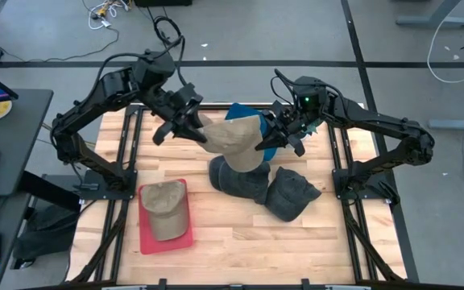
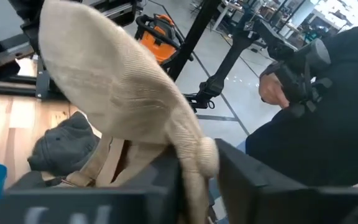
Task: Pick & Place hat
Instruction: Put the brown cap into the red bin
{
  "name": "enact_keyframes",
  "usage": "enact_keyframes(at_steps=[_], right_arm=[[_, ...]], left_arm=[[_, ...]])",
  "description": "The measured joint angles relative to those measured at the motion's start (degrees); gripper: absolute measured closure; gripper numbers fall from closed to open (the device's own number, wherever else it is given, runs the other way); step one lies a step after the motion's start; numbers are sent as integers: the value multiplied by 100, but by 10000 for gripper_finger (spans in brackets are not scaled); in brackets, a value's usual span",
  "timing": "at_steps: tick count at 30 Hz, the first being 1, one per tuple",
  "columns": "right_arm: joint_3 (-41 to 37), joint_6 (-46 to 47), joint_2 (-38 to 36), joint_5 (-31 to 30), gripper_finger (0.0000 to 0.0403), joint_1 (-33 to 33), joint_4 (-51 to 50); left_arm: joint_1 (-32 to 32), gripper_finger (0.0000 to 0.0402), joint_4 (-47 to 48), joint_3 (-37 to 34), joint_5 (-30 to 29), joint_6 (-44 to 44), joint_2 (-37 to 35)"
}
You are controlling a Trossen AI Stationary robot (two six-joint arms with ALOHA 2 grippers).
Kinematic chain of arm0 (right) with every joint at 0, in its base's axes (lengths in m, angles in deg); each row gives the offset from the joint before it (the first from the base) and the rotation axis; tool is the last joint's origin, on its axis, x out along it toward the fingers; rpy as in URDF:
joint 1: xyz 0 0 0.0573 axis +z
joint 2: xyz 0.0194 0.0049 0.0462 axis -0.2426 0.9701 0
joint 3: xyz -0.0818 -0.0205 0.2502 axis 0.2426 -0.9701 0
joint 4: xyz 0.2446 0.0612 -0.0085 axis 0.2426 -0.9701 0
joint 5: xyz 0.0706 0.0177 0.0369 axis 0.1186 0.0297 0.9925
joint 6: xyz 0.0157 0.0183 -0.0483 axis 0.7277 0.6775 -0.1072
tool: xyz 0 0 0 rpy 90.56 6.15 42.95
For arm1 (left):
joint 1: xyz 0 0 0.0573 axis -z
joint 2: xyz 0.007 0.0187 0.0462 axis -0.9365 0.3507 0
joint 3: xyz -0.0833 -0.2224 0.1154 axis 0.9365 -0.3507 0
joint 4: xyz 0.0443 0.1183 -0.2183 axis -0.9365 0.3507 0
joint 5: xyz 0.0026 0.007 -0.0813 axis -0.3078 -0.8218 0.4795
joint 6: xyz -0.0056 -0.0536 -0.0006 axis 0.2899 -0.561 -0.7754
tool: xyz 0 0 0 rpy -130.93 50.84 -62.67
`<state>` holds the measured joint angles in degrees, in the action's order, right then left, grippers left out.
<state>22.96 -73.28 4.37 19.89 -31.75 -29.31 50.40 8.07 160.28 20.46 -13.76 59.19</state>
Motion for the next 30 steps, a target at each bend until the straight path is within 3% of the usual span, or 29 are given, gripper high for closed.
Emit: enact_keyframes(at_steps=[3, 8, 16, 23, 30], right_arm=[[0, -49, 0, 18, 392, 4, 11], [0, -7, 0, 44, 370, 103, 234], [0, 172, -90, 43, 231, 58, 205], [2, 308, -377, 19, 133, -251, -406], [2, 151, -529, -122, 119, -271, -977]], left_arm=[[0, 381, 1, 0, 92, 319, 1], [0, 379, -1, 0, 144, 452, -1], [0, 383, 191, 0, 266, 484, -1], [-13, 383, 1599, -2, 544, 943, -1], [-10, 383, 2893, -2, 330, 821, -15]])
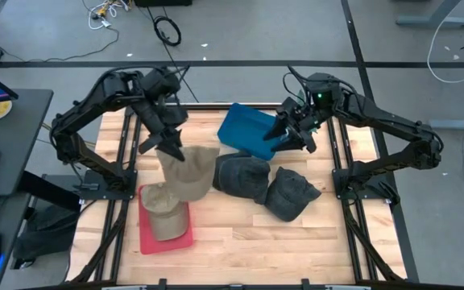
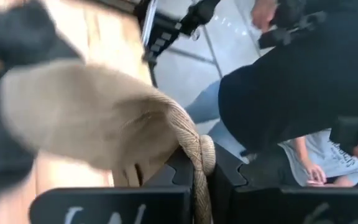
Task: Pick & Place hat
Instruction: Put the brown cap into the red bin
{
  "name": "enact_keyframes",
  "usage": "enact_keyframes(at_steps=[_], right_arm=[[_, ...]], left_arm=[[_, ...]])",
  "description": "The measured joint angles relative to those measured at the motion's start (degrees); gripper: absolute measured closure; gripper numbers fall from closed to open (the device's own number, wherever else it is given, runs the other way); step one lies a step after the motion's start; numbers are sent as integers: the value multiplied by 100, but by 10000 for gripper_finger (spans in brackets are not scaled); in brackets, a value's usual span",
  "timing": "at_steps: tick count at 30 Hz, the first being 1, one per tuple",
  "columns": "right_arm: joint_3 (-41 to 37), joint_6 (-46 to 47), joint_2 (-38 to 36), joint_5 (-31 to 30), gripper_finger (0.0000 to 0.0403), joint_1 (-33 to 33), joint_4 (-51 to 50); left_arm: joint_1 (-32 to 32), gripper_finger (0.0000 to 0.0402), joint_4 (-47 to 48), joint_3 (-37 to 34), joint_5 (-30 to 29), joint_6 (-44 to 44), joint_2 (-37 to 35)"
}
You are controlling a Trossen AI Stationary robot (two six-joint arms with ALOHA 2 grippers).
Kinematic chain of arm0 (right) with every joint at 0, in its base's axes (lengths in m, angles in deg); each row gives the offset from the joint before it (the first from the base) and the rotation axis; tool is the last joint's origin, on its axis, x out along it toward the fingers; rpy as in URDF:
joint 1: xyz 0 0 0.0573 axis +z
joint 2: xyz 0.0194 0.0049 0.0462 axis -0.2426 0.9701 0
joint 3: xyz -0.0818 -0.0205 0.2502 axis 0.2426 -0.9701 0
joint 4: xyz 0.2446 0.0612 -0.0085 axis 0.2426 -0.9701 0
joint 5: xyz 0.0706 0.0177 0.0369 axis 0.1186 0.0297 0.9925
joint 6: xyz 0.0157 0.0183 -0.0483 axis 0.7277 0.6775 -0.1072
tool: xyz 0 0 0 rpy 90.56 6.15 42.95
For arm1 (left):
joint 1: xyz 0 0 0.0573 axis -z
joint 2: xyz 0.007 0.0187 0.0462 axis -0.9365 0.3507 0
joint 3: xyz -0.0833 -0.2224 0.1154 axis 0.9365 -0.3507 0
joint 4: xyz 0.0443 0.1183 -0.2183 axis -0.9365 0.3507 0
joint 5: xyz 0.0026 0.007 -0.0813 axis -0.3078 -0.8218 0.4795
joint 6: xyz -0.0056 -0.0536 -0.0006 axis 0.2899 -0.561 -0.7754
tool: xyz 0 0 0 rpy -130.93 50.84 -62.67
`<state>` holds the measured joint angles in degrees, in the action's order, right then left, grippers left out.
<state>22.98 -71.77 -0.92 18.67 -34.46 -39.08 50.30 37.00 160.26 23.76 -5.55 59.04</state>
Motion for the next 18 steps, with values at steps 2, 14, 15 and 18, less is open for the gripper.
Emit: enact_keyframes(at_steps=[2, 14, 15, 18], right_arm=[[0, -49, -6, 0, 123, 0, -77], [0, -424, -4, -28, 146, 72, -409], [0, -468, -4, -77, 147, 72, -412], [0, -530, -4, -277, 150, 72, -442]], left_arm=[[39, 383, 353, 0, -124, -68, -12], [943, 383, 793, -46, -1102, -959, -43], [1059, 383, 793, -46, -1238, -1071, -43], [1390, 383, 795, -46, -1655, -1511, -43]])
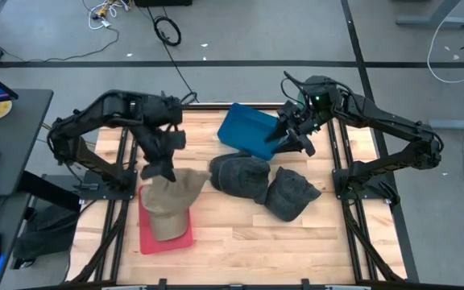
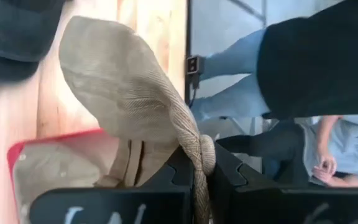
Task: Pick & Place hat
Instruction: Put the brown cap into the red bin
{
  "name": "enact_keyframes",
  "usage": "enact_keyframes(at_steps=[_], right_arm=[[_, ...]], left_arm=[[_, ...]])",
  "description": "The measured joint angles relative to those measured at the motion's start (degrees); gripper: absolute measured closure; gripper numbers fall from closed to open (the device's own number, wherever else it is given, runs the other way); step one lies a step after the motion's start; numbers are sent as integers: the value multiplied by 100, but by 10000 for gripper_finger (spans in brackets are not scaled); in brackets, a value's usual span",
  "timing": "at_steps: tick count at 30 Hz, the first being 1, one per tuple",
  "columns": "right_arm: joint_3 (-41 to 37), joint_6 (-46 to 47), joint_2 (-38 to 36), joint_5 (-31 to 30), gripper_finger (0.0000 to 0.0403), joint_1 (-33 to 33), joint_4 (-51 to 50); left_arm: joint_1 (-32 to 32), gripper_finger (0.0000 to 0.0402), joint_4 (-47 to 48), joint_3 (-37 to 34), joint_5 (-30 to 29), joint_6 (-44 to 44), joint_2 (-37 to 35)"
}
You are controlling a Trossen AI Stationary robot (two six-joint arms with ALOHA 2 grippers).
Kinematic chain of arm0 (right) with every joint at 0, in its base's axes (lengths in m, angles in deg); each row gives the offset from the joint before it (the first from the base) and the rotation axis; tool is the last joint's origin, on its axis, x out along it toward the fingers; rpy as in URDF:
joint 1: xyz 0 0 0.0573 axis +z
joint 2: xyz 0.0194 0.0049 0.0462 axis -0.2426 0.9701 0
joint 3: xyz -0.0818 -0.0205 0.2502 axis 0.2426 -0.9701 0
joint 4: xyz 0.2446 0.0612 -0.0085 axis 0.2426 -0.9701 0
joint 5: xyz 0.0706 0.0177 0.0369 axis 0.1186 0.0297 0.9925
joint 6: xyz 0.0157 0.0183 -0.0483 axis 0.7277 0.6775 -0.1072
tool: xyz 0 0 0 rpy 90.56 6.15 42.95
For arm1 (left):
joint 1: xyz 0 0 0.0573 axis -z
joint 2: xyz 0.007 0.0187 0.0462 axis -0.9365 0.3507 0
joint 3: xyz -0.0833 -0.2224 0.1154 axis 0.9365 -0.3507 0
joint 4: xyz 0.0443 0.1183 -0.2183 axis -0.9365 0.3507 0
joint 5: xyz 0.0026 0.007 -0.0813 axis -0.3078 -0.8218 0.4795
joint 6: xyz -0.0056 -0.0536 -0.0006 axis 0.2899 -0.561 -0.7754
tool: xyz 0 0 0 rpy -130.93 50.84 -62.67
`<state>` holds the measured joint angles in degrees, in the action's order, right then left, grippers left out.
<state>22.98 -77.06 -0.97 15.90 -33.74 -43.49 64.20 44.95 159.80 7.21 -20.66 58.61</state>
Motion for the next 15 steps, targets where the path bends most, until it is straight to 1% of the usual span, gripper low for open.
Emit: enact_keyframes(at_steps=[8, 11, 15], right_arm=[[0, -8, 2, -69, 152, 6, 0], [-2, -16, 2, -70, 152, 7, 0], [-2, -136, 4, -132, 152, 4, 2]], left_arm=[[656, 383, -77, 0, -927, -1005, 0], [926, 383, -340, 0, -1251, -1396, 0], [1176, 383, -889, 0, -1662, -1591, 0]])
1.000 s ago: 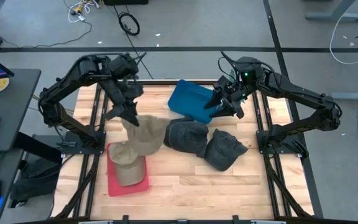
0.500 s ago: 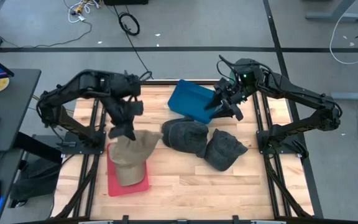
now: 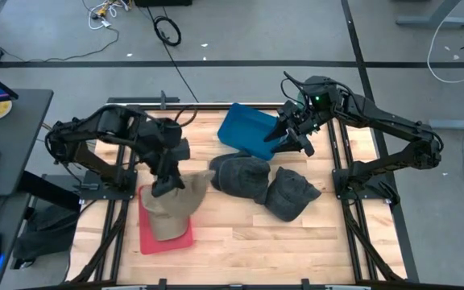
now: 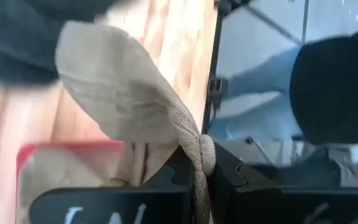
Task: Pick & Place hat
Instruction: Put the brown cap into the red bin
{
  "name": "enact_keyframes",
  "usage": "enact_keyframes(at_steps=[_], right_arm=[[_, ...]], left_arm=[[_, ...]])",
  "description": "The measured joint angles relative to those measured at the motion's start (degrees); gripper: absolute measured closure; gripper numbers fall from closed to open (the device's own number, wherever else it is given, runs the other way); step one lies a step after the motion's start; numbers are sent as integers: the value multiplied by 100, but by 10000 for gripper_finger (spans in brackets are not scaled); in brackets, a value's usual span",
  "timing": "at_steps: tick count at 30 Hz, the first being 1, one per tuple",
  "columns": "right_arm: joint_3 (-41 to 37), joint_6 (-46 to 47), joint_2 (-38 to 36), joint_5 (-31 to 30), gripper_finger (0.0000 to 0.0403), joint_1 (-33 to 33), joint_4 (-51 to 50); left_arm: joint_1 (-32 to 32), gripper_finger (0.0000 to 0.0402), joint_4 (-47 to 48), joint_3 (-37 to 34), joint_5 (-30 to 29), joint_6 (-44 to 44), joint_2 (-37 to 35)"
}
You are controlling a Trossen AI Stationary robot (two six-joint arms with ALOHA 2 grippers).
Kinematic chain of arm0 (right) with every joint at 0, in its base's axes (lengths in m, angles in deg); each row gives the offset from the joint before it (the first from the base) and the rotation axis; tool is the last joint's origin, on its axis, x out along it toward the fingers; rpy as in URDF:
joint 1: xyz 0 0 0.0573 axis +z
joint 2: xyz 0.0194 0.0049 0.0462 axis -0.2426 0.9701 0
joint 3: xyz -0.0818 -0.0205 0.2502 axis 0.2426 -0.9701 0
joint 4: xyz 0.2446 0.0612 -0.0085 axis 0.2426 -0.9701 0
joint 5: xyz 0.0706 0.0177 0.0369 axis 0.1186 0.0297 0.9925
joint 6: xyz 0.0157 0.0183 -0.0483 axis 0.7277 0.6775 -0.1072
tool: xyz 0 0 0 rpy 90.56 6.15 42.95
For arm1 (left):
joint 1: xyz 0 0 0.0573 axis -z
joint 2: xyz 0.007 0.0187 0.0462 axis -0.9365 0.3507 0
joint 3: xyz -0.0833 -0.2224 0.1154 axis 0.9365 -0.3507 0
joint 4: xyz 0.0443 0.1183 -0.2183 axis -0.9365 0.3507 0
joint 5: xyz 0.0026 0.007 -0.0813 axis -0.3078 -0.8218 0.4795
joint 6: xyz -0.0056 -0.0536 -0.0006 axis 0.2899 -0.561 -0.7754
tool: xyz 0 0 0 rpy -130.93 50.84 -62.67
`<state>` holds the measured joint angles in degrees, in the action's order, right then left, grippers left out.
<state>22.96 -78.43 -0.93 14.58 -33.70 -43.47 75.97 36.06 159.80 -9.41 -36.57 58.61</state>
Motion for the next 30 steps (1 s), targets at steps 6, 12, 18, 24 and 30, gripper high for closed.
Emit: enact_keyframes(at_steps=[6, 12, 18, 24, 30], right_arm=[[-2, -84, 1, -1, 152, 0, 2], [-2, -113, 1, -2, 152, 0, -35], [-7, -244, 3, 0, 152, 0, -227], [-7, -234, 3, 0, 152, 0, -183], [-7, -239, 5, -39, 152, 2, -133]], left_arm=[[344, 383, -1716, -715, -396, -292, -42], [747, 383, -2935, -1882, -386, -908, -294], [1105, 383, -3276, -2342, -518, -1663, -844], [1647, 383, -3177, -2350, -2020, -2346, -1645], [2307, 383, -2460, -2352, -3023, -2750, -1993]])
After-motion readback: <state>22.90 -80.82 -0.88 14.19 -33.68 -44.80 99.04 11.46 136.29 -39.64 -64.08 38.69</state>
